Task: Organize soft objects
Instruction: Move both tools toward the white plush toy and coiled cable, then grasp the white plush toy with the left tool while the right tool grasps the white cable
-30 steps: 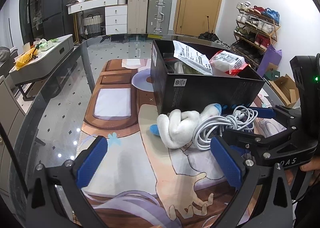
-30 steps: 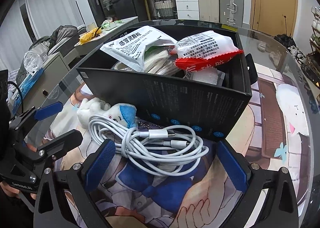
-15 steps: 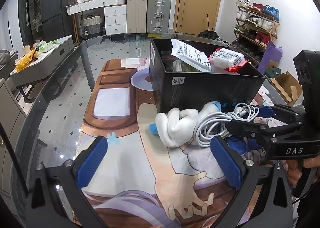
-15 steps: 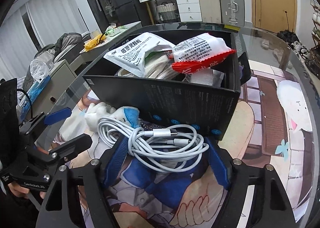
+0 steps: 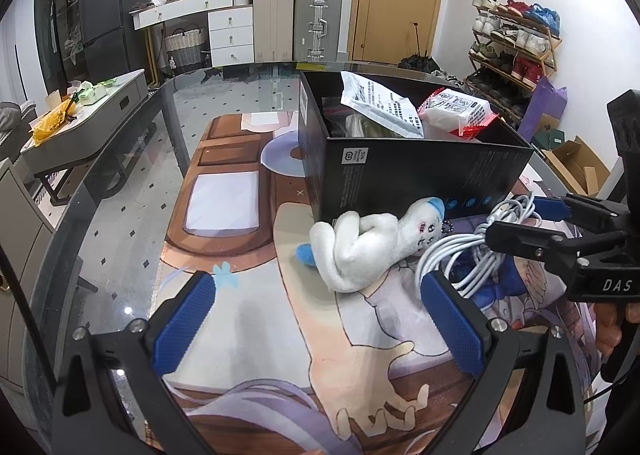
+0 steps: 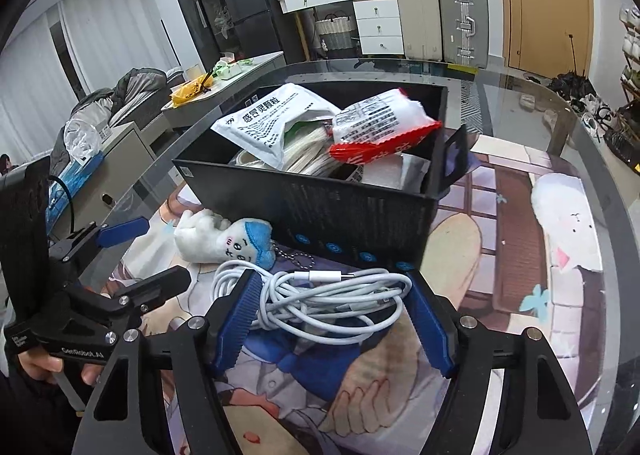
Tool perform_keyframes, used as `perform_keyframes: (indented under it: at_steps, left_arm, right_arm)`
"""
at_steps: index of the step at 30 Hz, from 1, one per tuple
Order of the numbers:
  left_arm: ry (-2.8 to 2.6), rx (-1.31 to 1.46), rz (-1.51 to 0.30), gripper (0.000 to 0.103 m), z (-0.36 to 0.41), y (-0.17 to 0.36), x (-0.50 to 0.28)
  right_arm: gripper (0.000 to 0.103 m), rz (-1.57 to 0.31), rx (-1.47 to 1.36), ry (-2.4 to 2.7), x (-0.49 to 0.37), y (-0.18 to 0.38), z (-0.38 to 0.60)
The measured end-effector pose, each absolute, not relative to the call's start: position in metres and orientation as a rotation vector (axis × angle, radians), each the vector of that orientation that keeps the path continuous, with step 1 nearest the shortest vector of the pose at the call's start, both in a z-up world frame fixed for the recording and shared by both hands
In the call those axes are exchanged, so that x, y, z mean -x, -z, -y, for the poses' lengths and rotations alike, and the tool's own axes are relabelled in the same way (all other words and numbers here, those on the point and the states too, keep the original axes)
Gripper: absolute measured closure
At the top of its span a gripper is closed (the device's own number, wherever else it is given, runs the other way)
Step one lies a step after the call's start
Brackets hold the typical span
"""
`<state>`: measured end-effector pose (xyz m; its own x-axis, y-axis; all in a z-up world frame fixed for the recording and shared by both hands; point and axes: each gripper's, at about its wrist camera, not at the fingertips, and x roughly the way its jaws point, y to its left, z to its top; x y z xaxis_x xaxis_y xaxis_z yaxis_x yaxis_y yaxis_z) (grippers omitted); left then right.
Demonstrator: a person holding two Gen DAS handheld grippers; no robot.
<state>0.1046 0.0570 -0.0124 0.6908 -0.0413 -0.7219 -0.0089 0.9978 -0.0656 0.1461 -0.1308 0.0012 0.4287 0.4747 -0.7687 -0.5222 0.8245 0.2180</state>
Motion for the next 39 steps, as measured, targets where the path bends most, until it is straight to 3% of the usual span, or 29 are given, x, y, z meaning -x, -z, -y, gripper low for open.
perform_keyframes:
  at_steps: [22,34,36,39]
  left_arm:
    - [0.021,0.071,-0.888,0.000,-0.041,0.015,-0.132]
    - [0.036,0.061,-0.915,0.000,-0.020,0.015,-0.145]
    - [0.043,0.067,-0.914,0.002,-0.021,0.015,-0.146]
    - [0.051,0.051,-0.920,0.021,-0.020,0.017,-0.147]
  right_arm:
    - [0.028,-0.989,0.075,-0.673,-0.146,0.007,0.174]
    - [0.016,-1.007,0.106,-0.663,-0.145,0.015,0.172]
    - [0.015,-1.010,0.109,-0.665,-0.144,0.015,0.173]
    - [0.014,-1.012,0.113,-0.665,-0.144,0.016,0.173]
